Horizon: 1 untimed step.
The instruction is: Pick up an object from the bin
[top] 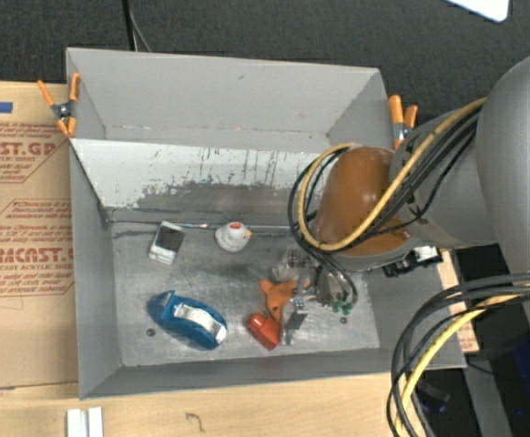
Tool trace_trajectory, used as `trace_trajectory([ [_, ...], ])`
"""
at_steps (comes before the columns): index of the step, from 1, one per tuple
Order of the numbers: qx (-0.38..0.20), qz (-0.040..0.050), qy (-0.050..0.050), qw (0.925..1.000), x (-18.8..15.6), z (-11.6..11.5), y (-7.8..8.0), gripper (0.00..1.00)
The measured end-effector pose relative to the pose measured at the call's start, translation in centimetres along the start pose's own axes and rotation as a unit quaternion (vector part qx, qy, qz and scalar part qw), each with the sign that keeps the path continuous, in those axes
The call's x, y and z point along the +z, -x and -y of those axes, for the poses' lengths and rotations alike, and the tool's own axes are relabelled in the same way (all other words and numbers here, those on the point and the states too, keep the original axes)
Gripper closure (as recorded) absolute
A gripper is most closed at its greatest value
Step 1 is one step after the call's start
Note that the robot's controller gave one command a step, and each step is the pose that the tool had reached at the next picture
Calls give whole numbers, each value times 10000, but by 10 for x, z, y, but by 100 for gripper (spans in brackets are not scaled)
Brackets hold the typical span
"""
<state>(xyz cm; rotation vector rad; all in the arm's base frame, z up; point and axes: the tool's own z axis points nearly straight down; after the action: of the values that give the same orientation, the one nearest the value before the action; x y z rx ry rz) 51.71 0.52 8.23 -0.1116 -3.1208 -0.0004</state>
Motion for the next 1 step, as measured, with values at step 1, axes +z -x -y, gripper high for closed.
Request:
trace_trajectory([
  [1, 0, 2, -1, 10000, 0, 0, 0, 100],
])
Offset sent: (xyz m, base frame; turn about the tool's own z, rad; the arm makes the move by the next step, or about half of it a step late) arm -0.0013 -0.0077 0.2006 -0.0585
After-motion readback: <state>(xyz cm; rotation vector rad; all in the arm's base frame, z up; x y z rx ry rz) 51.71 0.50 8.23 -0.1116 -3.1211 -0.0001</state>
